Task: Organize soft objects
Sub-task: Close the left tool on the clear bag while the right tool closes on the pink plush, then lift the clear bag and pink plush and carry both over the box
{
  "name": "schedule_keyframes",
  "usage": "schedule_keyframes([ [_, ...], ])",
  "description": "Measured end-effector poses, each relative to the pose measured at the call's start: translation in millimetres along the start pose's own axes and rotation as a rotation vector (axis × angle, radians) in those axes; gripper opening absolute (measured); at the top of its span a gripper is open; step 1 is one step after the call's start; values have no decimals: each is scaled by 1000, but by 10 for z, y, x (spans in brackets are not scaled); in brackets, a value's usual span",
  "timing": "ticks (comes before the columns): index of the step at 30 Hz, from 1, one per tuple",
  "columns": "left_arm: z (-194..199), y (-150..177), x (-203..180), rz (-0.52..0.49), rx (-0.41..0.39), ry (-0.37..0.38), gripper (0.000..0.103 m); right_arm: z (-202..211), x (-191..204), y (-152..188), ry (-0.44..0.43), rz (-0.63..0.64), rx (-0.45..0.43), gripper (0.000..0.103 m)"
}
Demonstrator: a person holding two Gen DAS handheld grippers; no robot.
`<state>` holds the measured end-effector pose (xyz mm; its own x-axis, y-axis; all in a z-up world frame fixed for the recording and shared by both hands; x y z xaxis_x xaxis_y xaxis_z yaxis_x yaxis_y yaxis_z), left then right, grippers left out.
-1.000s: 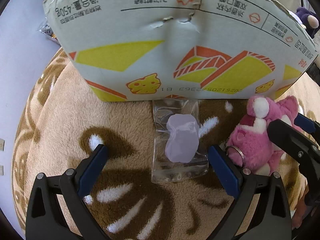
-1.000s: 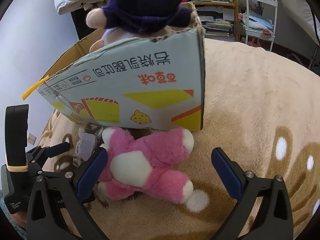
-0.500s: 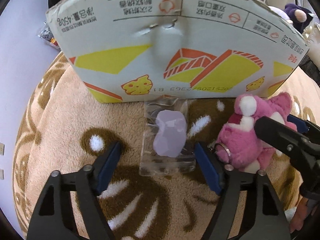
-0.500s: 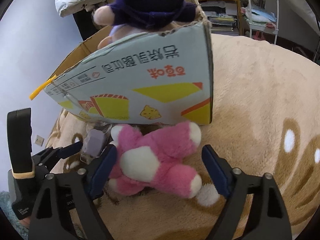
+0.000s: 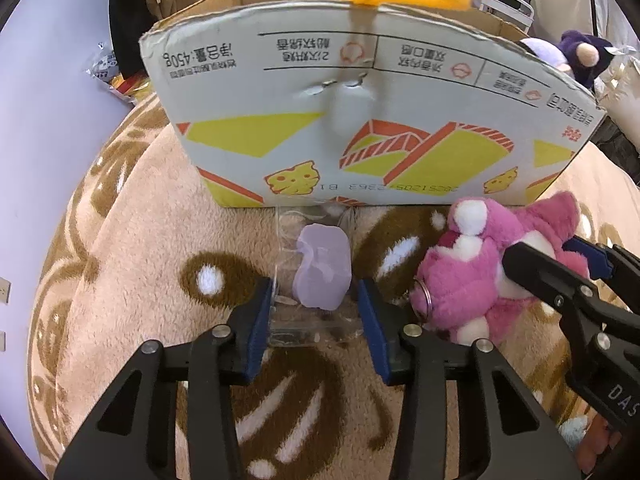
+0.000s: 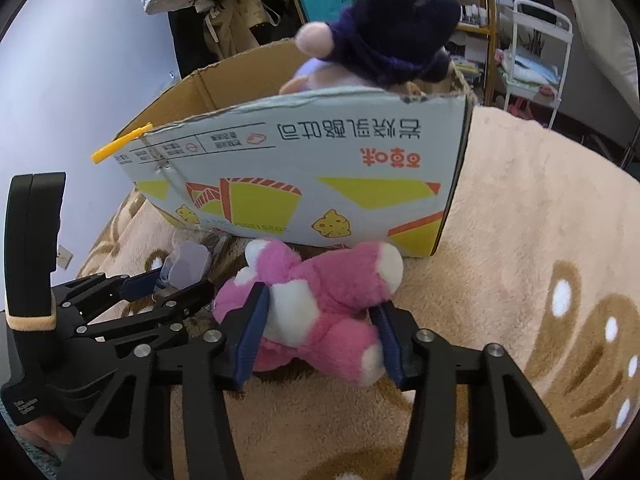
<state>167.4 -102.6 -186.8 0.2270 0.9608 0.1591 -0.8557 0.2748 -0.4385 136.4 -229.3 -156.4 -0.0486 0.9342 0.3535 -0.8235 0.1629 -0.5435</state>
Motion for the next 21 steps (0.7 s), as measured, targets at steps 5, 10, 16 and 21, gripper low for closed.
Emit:
schedule_keyframes([
  [5, 153, 84, -26, 4, -6, 25, 27, 89, 56, -9, 44, 19, -13, 49],
  [10, 134, 107, 85, 48, 13, 67, 25, 248, 118, -25, 112, 63, -42, 43],
  [16, 34, 107, 152, 68, 28, 84, 28, 266, 76, -40, 130, 58, -45, 41],
  [21, -117, 42, 254, 88, 51, 104, 35, 227, 253, -32, 167, 140, -38, 40],
])
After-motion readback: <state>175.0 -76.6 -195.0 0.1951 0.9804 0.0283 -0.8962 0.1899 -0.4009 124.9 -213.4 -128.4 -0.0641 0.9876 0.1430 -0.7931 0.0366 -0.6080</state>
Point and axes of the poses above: each gripper's, at about its wrist camera, not at the fingertips, and z roughly against the way its jaws point, x to its left, y to its underside, the point moved 2 cm from there along -z, roughly the way its jaws point, and after that the axes turned 9 degrees about -y, right-handed, at the moved point
